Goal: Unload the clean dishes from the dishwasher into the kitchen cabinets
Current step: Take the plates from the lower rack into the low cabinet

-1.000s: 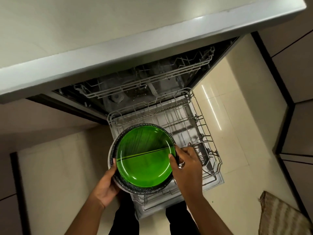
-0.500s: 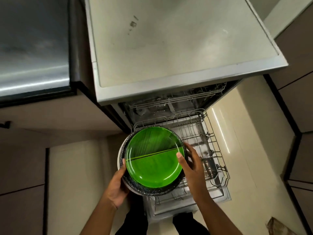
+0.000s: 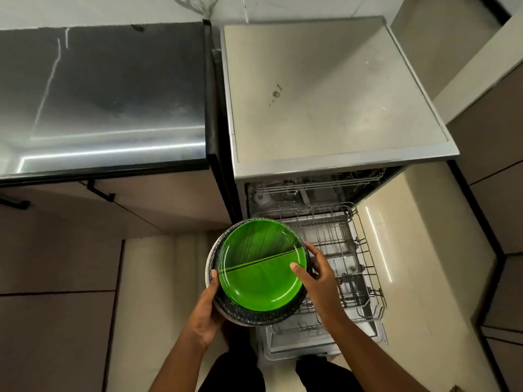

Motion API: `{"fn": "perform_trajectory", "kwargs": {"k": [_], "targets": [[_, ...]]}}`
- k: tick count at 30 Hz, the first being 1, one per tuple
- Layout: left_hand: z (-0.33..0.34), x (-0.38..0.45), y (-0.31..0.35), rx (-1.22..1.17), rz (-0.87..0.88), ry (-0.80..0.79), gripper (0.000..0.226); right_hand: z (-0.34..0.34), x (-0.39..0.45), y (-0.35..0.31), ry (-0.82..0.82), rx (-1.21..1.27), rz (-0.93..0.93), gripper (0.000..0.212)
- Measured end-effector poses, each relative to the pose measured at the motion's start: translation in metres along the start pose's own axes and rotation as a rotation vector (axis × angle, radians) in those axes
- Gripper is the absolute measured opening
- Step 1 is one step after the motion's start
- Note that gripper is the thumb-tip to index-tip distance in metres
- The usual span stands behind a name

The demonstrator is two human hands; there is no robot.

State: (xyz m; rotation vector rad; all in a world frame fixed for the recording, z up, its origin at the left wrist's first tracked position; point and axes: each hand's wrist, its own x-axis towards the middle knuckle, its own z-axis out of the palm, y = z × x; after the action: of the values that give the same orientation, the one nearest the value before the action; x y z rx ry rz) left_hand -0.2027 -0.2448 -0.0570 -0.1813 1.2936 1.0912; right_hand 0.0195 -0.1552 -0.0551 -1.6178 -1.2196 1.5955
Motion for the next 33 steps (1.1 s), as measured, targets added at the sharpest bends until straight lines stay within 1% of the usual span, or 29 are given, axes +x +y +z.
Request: {"fn": "perform_trajectory", "kwargs": {"k": [5, 9, 11, 14, 20, 23, 26, 29, 31, 33], "targets": [[-0.005, -0.024, 0.019, -0.052, 0.003, -0.016, 0.051, 0.018, -0.020, -0.027, 0.019, -0.067, -0.004, 0.060], [-0.012, -0.035, 0.041, -0.044, 0.037, -0.055, 0.047, 0.039, -0.034, -0.034, 0.075, -0.083, 0.005, 0.065], [-0.017, -0.039, 0.055, -0.035, 0.047, -0.084, 0.044, 0.052, -0.042, -0.041, 0.088, -0.082, -0.001, 0.063], [-0.028, -0.040, 0.068, -0.031, 0.073, -0.079, 0.045, 0.068, -0.047, -0.049, 0.090, -0.086, -0.021, 0.057], [-0.056, -0.052, 0.079, -0.073, 0.128, -0.058, 0.040, 0.096, -0.059, -0.066, 0.047, -0.090, -0.034, 0.056], [-0.067, -0.058, 0.078, -0.113, 0.150, -0.057, 0.042, 0.104, -0.063, -0.066, 0.043, -0.114, -0.053, 0.070], [-0.079, -0.072, 0.069, -0.154, 0.164, -0.039, 0.050, 0.113, -0.072, -0.063, 0.010, -0.122, -0.072, 0.073], [-0.100, -0.096, 0.056, -0.230, 0.201, 0.033, 0.054, 0.130, -0.091, -0.063, -0.055, -0.151, -0.106, 0.072], [-0.114, -0.114, 0.049, -0.286, 0.222, 0.070, 0.052, 0.144, -0.101, -0.062, -0.110, -0.173, -0.109, 0.073], [-0.133, -0.131, 0.047, -0.330, 0.251, 0.112, 0.048, 0.162, -0.113, -0.064, -0.171, -0.187, -0.129, 0.067]]}}
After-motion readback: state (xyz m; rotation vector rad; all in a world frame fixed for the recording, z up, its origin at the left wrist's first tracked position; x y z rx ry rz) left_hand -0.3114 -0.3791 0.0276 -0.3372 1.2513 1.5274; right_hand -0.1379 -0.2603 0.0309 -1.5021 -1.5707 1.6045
